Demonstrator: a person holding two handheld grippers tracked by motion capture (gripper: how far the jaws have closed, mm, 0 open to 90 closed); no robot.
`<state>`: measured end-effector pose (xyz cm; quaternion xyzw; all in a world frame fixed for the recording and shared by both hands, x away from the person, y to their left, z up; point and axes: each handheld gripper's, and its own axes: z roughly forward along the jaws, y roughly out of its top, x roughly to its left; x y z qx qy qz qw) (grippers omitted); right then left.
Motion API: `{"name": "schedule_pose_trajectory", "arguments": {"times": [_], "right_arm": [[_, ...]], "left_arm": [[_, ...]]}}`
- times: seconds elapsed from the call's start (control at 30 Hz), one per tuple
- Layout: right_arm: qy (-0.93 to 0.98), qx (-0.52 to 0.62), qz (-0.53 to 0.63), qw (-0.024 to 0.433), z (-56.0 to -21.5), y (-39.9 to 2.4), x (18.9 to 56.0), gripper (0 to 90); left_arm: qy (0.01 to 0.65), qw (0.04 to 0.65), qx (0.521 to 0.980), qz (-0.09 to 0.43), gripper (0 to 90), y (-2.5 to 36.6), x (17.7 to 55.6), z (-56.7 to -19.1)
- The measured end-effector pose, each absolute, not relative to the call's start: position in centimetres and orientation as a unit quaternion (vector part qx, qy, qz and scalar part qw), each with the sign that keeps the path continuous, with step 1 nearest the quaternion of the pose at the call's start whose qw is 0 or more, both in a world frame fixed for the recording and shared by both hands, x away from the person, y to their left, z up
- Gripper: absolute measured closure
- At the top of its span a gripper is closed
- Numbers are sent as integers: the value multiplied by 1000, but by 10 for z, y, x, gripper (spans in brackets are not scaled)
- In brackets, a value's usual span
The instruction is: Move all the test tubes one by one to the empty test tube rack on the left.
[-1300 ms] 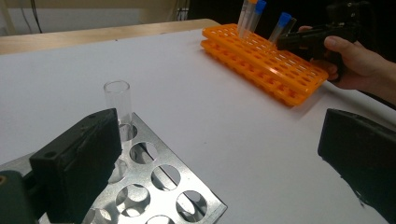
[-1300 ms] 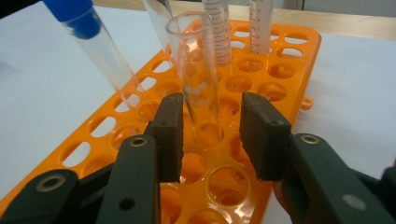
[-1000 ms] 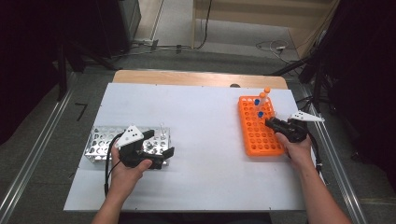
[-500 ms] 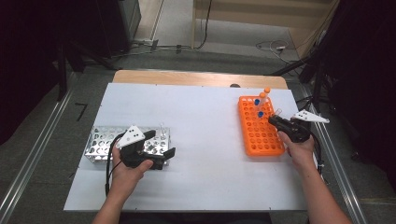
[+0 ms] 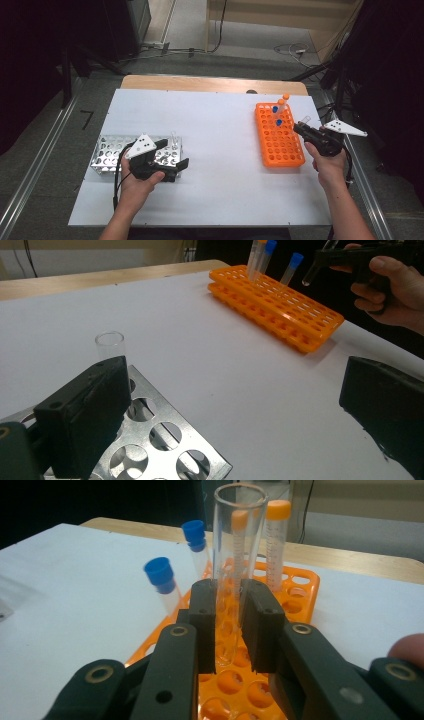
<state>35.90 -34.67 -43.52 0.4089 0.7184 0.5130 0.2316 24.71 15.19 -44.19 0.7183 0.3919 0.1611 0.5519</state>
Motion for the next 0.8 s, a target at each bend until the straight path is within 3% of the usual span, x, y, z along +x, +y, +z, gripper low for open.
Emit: {"name": "schedule_pose_trajectory", "arguments": {"times": [0.8], "right_arm": [[768,310,534,173,-429,-267,296,740]], "left_arm": [[371,558,725,157,12,141,242,-435]]}}
